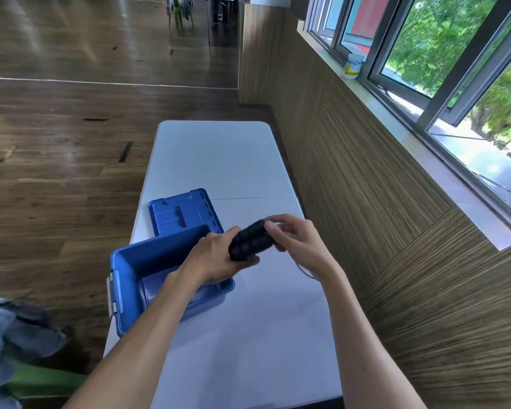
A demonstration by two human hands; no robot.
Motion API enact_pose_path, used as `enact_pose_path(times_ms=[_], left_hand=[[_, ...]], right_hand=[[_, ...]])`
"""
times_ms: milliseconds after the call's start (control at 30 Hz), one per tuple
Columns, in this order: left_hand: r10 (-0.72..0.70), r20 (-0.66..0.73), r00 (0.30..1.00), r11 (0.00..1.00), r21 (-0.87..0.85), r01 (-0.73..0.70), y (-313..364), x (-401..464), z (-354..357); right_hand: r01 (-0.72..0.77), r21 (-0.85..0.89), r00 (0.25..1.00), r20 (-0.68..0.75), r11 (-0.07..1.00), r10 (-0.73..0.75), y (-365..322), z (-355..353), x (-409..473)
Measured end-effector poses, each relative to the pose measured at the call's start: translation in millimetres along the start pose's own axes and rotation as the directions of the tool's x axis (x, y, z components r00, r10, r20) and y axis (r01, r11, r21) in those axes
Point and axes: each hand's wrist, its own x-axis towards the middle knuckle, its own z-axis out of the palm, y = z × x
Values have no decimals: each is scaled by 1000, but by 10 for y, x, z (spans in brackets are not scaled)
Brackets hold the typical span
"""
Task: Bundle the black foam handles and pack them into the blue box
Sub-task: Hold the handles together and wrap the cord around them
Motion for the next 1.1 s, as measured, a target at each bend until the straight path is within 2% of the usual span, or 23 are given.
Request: enact_pose_path(times_ms=[100,167,233,300,433,567,667,767,900,1000,1100], left_hand=[[-72,-10,997,909,-412,61,-31,-34,18],[-66,14,998,744,-665,59,30,-68,33],[-78,19,997,572,-818,60,122,-93,56],[-108,10,994,452,-890,58,214,-106,65],[-165,-16,986,350,-936,43,338,-101,49],[-261,-81,962,244,-970,-15,393,-41,-48],[-281,-140,949,201,-976,-84,445,12,-168],[-246,-131,960,76,-990,-115,514,60,-269],[-252,-127,959,-108,-981,-158,493,127,-382],[-257,-94,962,-142,-981,-134,428,120,-409],[-270,-67,960,-189,-975,-121,393,99,-399]], right_hand=[[62,-34,995,-75,998,-64,-84,-42,40],[71,-27,993,-93,997,-73,-105,-25,48],[90,12,988,-130,996,-88,-107,54,53],[102,22,978,-183,995,-97,-95,147,67],[70,-11,972,-225,997,-71,-96,231,63],[70,-135,978,-186,988,-94,-61,209,32],[64,-84,988,-132,994,-75,-55,262,4],[70,2,996,-60,998,-70,-99,404,-41],[86,-92,996,-13,992,-88,-63,556,-113],[104,-127,995,2,986,-105,-27,619,-161],[82,-91,996,31,992,-80,-39,646,-203]])
